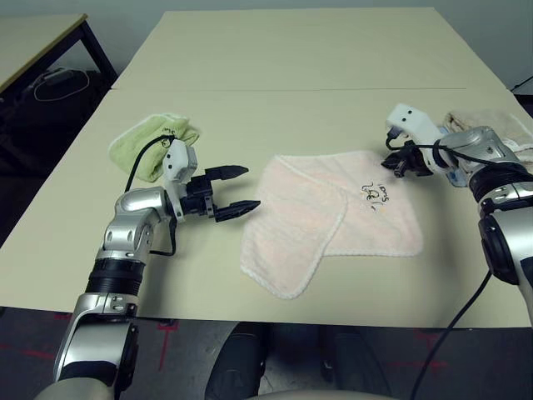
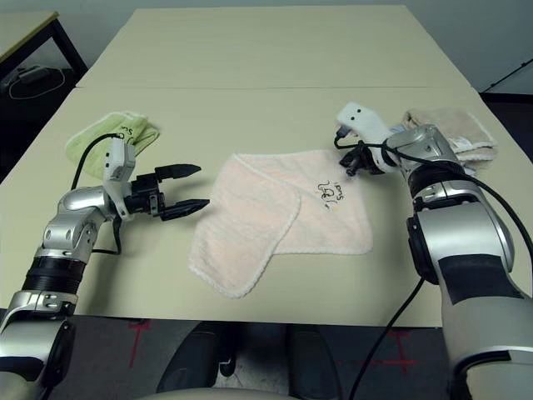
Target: Fold the towel and set it aside.
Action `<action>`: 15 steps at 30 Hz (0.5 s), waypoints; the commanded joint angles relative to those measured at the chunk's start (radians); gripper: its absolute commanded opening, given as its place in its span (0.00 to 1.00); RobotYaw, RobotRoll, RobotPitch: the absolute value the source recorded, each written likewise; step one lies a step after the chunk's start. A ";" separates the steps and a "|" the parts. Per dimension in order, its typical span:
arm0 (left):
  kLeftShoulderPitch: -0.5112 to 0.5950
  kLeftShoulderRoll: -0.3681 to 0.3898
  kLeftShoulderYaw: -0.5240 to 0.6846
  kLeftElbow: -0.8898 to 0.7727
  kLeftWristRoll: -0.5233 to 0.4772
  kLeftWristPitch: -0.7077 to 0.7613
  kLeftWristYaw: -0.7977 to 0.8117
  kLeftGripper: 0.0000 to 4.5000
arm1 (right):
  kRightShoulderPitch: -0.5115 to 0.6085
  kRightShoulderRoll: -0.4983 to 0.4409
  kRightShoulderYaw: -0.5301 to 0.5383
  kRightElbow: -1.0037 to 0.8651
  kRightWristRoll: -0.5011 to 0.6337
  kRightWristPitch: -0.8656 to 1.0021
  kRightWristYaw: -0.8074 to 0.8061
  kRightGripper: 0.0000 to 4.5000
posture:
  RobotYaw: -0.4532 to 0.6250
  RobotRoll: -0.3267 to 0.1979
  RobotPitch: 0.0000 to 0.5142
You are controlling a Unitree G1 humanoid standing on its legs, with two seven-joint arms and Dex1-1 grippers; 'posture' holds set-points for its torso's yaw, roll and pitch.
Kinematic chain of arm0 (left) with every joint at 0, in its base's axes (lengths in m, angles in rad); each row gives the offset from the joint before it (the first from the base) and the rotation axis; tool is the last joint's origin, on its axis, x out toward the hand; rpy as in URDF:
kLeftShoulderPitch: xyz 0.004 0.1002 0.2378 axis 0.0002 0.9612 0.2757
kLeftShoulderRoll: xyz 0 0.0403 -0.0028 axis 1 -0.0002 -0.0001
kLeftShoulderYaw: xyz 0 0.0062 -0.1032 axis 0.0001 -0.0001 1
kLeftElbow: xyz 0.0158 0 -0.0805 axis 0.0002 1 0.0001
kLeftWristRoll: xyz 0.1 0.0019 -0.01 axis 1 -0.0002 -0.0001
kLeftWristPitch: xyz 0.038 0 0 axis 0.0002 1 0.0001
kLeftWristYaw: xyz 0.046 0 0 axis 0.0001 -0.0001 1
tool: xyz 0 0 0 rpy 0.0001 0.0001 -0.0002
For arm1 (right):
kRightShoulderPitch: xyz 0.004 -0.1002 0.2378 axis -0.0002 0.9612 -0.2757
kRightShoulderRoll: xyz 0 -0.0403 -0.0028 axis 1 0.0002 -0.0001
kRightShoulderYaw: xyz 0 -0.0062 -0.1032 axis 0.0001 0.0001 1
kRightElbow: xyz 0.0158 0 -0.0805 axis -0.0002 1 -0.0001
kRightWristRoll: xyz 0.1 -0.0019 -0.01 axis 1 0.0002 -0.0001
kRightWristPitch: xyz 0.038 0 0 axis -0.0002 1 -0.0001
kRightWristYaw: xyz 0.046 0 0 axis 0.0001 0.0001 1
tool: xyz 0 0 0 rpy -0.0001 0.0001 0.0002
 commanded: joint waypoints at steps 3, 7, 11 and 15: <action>-0.009 0.007 -0.022 0.023 0.006 0.007 -0.021 1.00 | -0.010 -0.015 -0.021 0.007 0.018 -0.012 0.009 0.01 | 0.50 0.62 0.32; -0.017 0.007 -0.029 0.029 0.007 0.011 -0.028 1.00 | -0.005 -0.026 -0.048 -0.013 0.051 -0.044 0.024 0.01 | 0.50 0.62 0.31; -0.027 0.006 -0.035 0.033 0.005 0.028 -0.026 1.00 | 0.024 -0.019 -0.122 -0.050 0.133 -0.098 0.022 0.01 | 0.47 0.62 0.29; -0.024 0.004 -0.036 0.038 0.005 0.036 -0.023 1.00 | 0.102 0.001 -0.202 -0.119 0.217 -0.188 -0.024 0.01 | 0.45 0.62 0.28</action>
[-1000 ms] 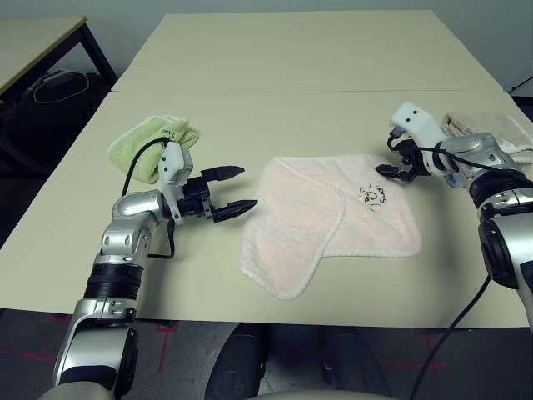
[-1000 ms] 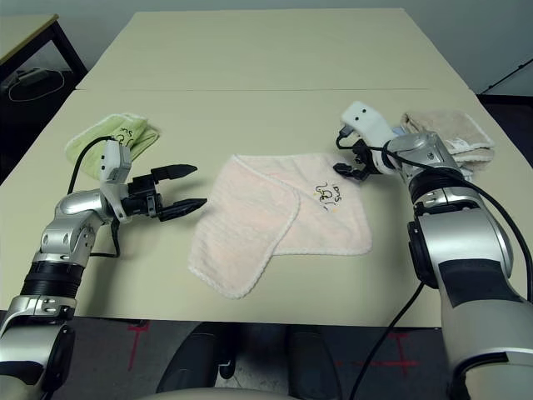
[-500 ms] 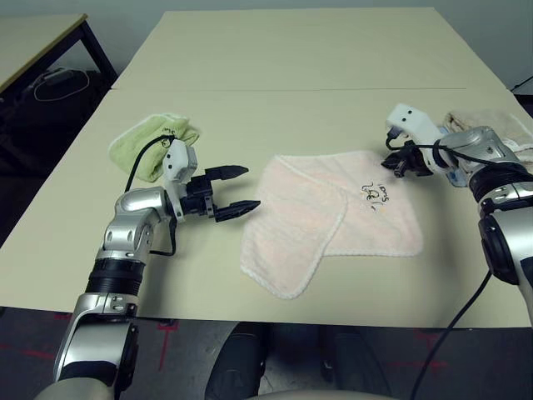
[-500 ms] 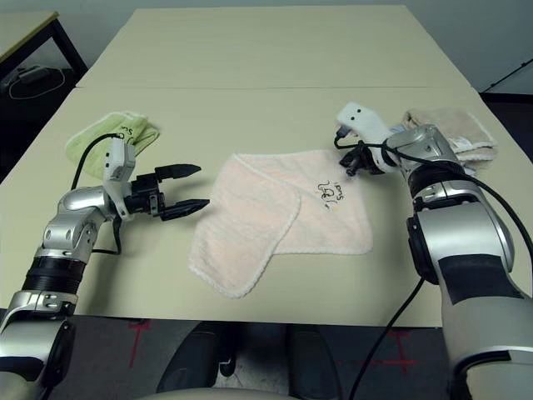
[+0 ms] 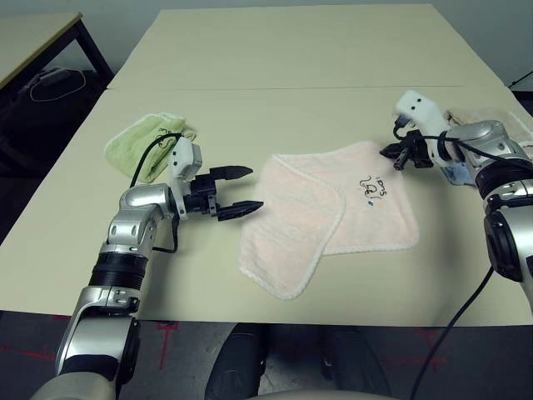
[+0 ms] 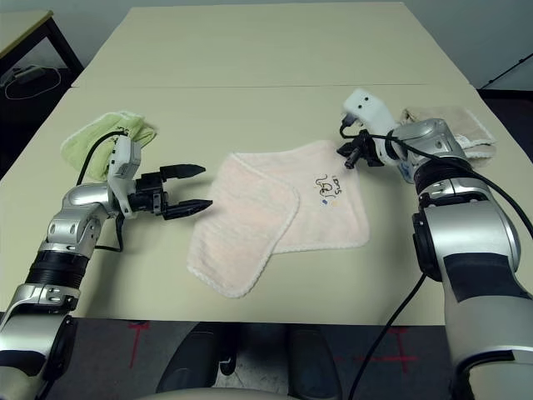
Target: Fold the towel and set it aside.
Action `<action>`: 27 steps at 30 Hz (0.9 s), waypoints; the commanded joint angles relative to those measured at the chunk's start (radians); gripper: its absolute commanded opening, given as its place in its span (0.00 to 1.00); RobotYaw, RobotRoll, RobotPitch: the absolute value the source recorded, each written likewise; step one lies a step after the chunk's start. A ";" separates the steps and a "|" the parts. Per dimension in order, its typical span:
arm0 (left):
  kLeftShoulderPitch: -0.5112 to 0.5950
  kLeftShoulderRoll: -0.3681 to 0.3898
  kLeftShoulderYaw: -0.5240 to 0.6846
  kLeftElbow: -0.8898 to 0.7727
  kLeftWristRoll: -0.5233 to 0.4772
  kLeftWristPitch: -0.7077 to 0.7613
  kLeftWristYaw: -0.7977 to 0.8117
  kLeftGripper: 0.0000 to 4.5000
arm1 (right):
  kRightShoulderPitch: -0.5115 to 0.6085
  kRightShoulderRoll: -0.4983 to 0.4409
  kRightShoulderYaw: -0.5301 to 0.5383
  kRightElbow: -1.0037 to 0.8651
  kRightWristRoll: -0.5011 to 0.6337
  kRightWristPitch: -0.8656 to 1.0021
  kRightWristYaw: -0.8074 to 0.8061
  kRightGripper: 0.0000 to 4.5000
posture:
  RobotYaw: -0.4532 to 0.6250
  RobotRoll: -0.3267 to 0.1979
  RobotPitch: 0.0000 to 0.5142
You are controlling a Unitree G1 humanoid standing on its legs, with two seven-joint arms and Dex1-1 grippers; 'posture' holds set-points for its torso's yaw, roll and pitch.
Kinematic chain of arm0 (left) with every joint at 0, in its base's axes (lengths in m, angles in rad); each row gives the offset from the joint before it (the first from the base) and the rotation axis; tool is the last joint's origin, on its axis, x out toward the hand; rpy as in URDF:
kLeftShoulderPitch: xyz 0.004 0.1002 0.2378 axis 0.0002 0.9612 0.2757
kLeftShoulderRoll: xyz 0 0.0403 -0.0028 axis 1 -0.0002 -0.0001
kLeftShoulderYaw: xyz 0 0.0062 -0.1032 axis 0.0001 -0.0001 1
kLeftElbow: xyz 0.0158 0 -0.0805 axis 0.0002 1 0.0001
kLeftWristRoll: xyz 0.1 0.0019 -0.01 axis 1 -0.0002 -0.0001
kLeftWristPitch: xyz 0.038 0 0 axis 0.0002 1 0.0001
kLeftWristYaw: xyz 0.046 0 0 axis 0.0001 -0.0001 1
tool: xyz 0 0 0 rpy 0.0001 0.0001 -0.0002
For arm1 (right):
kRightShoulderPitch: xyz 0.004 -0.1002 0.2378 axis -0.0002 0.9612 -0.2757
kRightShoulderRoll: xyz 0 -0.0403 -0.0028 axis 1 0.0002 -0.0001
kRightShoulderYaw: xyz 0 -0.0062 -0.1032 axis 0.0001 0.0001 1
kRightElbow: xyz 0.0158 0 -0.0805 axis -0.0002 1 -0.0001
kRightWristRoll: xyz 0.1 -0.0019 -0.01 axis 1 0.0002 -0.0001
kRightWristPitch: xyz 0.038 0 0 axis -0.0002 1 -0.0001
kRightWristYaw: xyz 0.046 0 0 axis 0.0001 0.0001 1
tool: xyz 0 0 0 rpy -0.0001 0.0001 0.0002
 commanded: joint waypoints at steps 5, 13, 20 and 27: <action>-0.003 -0.004 -0.001 0.015 0.000 0.023 0.018 1.00 | 0.161 0.020 -0.121 -0.186 0.164 -0.109 -0.006 0.01 | 0.44 0.62 0.26; -0.027 -0.014 -0.014 -0.021 -0.011 0.098 0.030 1.00 | 0.294 0.014 -0.131 -0.381 0.205 -0.131 -0.053 0.01 | 0.44 0.62 0.23; -0.042 -0.022 -0.011 -0.011 -0.018 0.089 0.008 1.00 | 0.306 -0.003 -0.130 -0.450 0.209 -0.172 -0.078 0.01 | 0.43 0.62 0.21; -0.076 -0.062 -0.022 -0.017 0.000 0.037 0.033 1.00 | 0.329 -0.030 -0.128 -0.532 0.219 -0.167 -0.069 0.01 | 0.43 0.62 0.20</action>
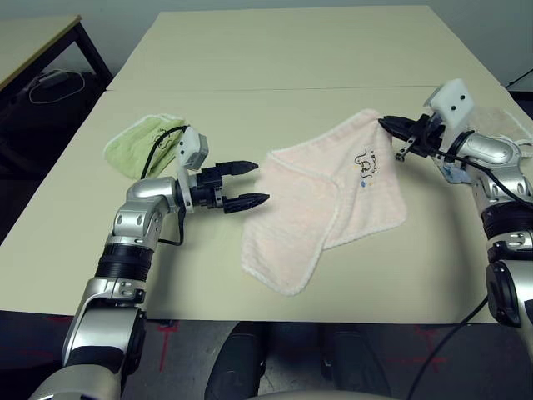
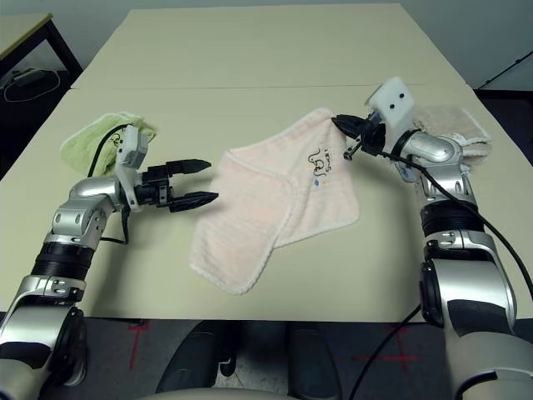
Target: Fold the towel and set it aside.
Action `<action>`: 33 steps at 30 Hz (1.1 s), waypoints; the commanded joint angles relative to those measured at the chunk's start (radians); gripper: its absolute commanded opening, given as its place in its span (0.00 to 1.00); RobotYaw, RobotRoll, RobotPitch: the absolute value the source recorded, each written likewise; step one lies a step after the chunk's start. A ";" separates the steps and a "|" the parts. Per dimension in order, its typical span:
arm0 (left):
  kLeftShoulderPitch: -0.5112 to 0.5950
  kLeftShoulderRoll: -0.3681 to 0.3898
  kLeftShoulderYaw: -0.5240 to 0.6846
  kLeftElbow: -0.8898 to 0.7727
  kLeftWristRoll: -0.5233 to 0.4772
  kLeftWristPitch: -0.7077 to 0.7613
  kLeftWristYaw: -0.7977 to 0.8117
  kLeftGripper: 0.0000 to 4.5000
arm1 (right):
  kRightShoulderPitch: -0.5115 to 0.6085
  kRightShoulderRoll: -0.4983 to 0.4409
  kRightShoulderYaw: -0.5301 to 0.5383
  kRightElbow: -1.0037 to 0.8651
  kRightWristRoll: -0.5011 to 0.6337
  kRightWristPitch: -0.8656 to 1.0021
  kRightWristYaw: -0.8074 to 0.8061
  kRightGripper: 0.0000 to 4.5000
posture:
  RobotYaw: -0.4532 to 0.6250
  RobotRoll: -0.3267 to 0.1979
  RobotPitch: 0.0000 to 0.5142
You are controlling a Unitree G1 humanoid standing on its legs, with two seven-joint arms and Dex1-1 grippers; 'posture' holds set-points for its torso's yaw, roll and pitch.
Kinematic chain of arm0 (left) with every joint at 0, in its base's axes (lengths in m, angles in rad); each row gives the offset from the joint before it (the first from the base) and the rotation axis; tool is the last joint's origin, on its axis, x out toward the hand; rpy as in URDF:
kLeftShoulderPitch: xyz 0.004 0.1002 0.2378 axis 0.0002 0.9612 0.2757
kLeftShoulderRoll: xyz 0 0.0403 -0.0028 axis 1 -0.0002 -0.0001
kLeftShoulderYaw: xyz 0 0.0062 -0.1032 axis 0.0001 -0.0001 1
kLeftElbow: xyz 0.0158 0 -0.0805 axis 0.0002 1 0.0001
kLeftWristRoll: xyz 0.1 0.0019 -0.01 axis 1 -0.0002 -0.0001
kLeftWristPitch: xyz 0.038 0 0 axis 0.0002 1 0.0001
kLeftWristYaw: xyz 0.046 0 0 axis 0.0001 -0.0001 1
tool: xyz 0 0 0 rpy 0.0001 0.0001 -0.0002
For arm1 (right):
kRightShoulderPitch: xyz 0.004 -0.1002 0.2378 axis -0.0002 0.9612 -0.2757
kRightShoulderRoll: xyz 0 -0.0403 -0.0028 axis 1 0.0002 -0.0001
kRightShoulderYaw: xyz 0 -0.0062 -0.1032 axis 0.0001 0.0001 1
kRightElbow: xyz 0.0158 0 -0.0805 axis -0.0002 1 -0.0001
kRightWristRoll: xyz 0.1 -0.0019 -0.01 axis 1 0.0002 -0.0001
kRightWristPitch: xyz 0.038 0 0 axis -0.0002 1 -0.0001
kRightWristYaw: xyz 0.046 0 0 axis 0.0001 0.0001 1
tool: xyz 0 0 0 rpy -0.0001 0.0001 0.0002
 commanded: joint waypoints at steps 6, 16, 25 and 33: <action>-0.072 -0.099 -0.042 -0.060 -0.029 0.119 0.064 1.00 | 0.033 -0.026 0.007 -0.095 0.019 -0.007 0.005 0.01 | 0.43 0.62 0.20; -0.054 -0.084 -0.067 -0.082 -0.022 0.148 0.031 1.00 | -0.063 0.021 -0.022 -0.126 0.033 -0.069 -0.115 0.01 | 0.41 0.62 0.19; 0.016 0.004 -0.068 -0.047 0.022 0.030 -0.001 1.00 | -0.192 0.061 0.009 -0.018 0.005 -0.225 -0.193 0.01 | 0.42 0.62 0.19; 0.029 0.004 -0.050 0.000 0.039 -0.043 0.033 1.00 | -0.312 0.067 0.009 0.060 -0.013 -0.338 -0.231 0.01 | 0.42 0.62 0.17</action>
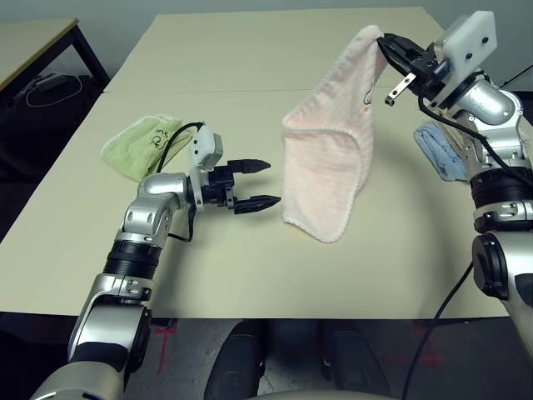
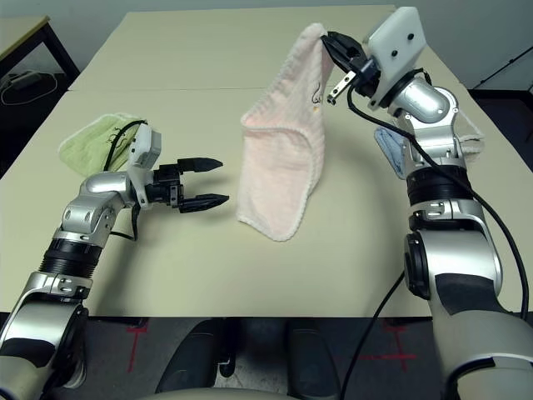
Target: Fold the towel and set it aside.
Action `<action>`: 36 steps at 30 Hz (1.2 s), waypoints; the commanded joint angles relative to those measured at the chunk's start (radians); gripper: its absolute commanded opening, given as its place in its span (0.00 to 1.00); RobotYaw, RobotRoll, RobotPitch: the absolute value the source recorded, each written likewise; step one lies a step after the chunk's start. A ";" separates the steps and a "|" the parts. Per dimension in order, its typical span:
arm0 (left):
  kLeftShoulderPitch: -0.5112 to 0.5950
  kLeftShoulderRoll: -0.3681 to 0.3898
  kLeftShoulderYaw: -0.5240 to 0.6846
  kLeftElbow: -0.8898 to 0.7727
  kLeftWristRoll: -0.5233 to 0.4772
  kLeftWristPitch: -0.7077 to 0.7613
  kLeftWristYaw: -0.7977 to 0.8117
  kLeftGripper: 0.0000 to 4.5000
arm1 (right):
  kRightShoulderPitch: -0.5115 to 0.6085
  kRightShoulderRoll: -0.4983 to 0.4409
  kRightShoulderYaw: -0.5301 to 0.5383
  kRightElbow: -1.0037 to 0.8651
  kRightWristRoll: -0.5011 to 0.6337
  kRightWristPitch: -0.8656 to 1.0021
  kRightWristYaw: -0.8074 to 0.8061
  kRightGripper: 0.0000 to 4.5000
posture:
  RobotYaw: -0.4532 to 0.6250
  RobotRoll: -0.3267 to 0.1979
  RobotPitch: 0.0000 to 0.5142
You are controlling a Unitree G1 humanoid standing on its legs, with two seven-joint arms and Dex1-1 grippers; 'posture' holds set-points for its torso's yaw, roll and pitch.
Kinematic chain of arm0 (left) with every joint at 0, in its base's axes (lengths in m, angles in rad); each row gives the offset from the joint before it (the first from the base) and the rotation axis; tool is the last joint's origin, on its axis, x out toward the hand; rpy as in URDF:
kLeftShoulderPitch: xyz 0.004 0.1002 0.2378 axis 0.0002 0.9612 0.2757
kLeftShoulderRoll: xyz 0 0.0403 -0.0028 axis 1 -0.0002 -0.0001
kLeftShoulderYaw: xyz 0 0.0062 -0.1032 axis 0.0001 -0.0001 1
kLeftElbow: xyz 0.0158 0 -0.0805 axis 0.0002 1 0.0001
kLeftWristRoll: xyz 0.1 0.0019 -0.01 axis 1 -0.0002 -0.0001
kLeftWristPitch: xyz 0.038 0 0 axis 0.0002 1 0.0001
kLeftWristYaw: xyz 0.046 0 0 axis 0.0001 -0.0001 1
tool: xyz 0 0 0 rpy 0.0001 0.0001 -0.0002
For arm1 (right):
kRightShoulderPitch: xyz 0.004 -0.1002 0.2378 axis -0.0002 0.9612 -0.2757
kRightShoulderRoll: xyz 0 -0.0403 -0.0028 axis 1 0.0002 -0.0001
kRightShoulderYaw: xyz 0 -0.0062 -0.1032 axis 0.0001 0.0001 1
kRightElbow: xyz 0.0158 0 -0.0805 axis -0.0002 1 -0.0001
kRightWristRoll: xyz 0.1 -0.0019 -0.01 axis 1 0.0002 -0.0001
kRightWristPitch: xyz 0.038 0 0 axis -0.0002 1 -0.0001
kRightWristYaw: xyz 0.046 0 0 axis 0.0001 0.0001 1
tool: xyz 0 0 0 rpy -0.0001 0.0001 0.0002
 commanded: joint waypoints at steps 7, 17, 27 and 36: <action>-0.009 -0.021 -0.007 0.050 0.013 -0.036 0.007 1.00 | -0.086 -0.016 0.000 0.056 -0.011 -0.076 -0.037 0.01 | 0.40 0.62 0.15; -0.030 -0.031 -0.003 0.070 0.014 -0.039 0.011 1.00 | -0.183 -0.019 0.009 0.079 -0.019 -0.144 -0.026 0.01 | 0.41 0.62 0.15; -0.037 -0.067 -0.006 0.084 0.015 -0.036 0.039 1.00 | -0.192 0.005 0.008 0.032 0.012 -0.144 0.004 0.01 | 0.41 0.62 0.15; -0.065 -0.073 0.010 0.144 0.025 -0.058 0.059 1.00 | -0.154 -0.025 0.001 -0.054 0.085 -0.128 0.115 0.01 | 0.41 0.62 0.15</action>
